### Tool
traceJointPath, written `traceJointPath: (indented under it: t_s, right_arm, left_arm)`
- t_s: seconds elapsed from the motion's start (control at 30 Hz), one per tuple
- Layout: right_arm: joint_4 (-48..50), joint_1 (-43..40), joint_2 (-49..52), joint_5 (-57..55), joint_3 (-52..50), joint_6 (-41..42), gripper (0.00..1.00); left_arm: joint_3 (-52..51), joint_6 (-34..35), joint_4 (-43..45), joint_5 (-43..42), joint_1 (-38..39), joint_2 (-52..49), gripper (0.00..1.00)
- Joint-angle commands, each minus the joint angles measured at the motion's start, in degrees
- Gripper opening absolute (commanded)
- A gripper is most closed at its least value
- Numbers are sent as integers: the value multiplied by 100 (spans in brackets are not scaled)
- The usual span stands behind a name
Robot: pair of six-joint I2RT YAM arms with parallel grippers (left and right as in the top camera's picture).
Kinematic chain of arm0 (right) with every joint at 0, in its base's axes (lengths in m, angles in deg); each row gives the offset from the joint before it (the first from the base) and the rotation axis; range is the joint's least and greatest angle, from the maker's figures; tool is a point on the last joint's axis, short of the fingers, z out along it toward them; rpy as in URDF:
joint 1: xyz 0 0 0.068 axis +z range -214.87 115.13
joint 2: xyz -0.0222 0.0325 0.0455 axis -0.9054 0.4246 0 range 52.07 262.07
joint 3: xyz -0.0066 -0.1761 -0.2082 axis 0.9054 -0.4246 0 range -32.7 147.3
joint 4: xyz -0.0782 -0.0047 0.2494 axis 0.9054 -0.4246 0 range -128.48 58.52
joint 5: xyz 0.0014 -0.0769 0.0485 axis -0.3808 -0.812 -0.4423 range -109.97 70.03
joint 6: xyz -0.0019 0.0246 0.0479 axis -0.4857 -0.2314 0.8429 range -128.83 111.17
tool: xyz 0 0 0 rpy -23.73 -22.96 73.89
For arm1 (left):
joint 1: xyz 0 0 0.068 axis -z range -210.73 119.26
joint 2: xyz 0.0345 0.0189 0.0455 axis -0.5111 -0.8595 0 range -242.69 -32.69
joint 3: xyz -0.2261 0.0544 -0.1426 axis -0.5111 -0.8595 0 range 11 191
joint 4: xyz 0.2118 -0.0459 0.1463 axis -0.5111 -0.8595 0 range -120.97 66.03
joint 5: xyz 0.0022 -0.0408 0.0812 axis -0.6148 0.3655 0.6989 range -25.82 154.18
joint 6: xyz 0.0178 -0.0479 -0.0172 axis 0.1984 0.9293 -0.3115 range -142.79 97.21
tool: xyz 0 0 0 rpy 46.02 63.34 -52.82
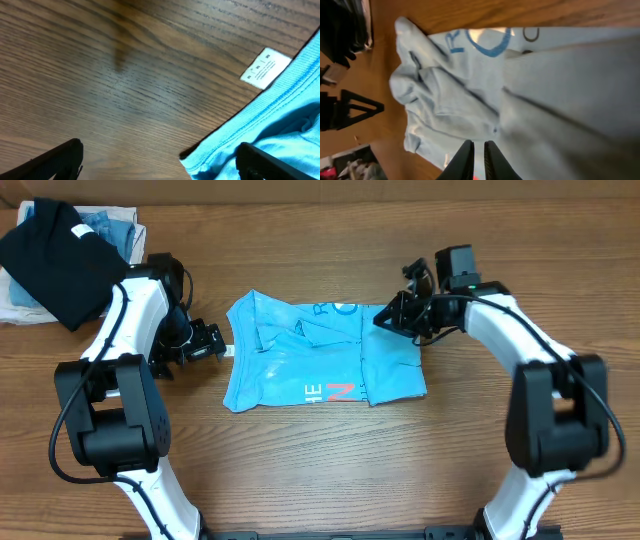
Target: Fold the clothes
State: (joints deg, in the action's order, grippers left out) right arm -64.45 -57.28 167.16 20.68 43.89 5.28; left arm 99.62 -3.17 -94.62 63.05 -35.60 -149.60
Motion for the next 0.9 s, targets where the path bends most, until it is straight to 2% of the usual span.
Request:
traceJointPath:
  t_s: [0.0,0.27,0.37,0.6,0.7,0.87]
  right_arm:
    - [149,13,448,407,52,-109,12]
    - [619,-164,1097,402,59,-151,15]
    - [393,-341,1071,466,275,-92,13]
    - [-1394,-697,852,1513,1364,-861,11]
    - [-2485,-734,800,1698,1729,-1475,12]
    - [-4011,-719,809,1622,1665,-2721,13]
  left_arm:
    - [-46,118,-9,-42,39,76,100]
    - [-46,118,-7,-44,39,76,100]
    - [-48,118,-7,-44,39,76,100]
    - [-50,118,0,-44,39,76,100]
    - [-50,118,-2,-42,39,76,100]
    - [-50,118,0,-42,42,76,100]
